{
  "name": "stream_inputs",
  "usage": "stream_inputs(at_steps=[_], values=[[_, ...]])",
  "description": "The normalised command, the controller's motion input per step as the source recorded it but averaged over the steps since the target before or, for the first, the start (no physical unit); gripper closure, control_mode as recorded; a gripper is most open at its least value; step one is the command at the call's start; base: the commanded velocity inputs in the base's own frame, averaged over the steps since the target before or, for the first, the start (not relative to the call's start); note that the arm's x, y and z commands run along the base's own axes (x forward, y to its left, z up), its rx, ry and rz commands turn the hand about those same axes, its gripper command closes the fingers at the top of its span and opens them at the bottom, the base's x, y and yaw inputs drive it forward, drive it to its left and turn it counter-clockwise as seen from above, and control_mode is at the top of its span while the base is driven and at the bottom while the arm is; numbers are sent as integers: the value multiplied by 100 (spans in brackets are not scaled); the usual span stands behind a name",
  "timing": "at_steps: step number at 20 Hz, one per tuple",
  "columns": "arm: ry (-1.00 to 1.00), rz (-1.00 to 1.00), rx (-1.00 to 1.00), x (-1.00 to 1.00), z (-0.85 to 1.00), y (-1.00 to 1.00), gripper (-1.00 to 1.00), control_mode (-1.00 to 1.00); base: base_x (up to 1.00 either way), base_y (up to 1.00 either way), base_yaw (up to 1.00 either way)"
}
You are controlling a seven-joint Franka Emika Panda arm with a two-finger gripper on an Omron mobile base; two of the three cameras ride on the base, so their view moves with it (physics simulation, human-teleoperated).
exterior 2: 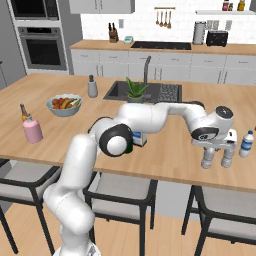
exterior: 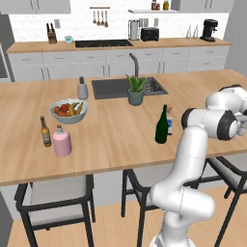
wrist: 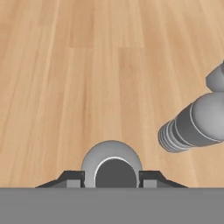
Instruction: Move the plastic bottles in the middle to the plastics group, and the glass bottles in the middle to the glass group.
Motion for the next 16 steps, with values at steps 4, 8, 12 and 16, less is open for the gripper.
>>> stream_inputs(at_steps=[4, 8, 12, 16], values=[[5, 0, 0, 7, -17, 13, 100, -100, 0, 0, 0], [0, 0, 0, 4, -21, 6, 100, -100, 0, 0, 0], [-3, 0, 0, 0, -2, 0, 100, -100, 0, 0, 0], [-2, 0, 0, 3, 3, -7, 100, -100, 0, 0, 0]])
